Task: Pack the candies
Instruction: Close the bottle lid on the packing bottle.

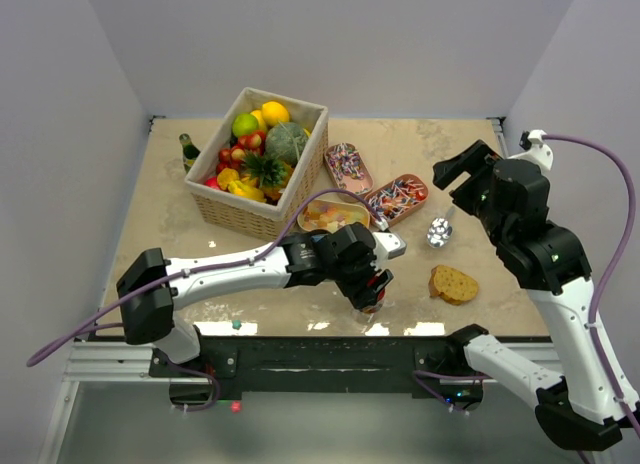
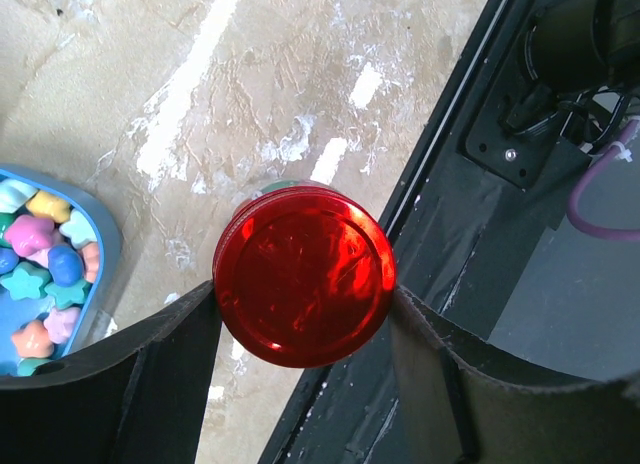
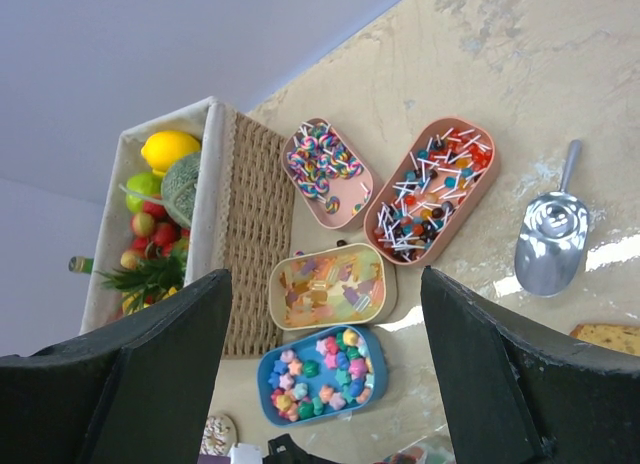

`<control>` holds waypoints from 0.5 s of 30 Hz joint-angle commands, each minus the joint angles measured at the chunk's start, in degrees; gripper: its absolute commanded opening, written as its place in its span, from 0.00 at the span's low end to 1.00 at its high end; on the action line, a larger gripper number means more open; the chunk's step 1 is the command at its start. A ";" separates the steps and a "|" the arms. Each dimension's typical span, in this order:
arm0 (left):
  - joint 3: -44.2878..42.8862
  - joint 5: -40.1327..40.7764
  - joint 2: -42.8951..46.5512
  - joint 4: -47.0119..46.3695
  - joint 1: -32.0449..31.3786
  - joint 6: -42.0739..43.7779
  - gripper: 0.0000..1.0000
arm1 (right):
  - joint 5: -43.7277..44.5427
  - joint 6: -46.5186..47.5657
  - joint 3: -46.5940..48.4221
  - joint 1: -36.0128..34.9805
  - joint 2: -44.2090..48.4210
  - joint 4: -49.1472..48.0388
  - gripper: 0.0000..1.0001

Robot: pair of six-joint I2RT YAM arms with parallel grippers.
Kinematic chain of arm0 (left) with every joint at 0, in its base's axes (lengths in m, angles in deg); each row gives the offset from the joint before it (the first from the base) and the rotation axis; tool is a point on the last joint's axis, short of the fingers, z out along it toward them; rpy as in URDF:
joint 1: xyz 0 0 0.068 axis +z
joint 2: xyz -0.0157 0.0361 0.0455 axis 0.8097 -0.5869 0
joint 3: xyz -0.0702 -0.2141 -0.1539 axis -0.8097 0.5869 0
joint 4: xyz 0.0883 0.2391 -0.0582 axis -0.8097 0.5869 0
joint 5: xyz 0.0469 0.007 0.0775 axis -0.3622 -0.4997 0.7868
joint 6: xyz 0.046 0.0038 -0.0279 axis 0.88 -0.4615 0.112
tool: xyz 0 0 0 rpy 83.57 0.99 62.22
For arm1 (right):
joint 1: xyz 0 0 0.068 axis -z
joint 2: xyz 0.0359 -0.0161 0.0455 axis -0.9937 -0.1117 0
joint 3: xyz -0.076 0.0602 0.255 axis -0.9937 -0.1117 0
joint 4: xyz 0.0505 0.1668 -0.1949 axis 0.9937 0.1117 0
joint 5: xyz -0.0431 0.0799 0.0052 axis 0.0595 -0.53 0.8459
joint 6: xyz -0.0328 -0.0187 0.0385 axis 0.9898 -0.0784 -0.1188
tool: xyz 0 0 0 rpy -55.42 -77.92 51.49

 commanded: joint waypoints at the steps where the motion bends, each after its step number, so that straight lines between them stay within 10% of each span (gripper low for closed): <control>1: -2.41 0.51 -0.71 -0.28 -0.46 1.93 0.52 | 1.25 -0.17 -0.12 0.24 0.59 -0.45 0.80; 15: -0.31 -0.02 -0.98 0.69 -1.51 1.84 0.53 | 1.08 -0.08 -0.56 0.15 0.15 -1.23 0.80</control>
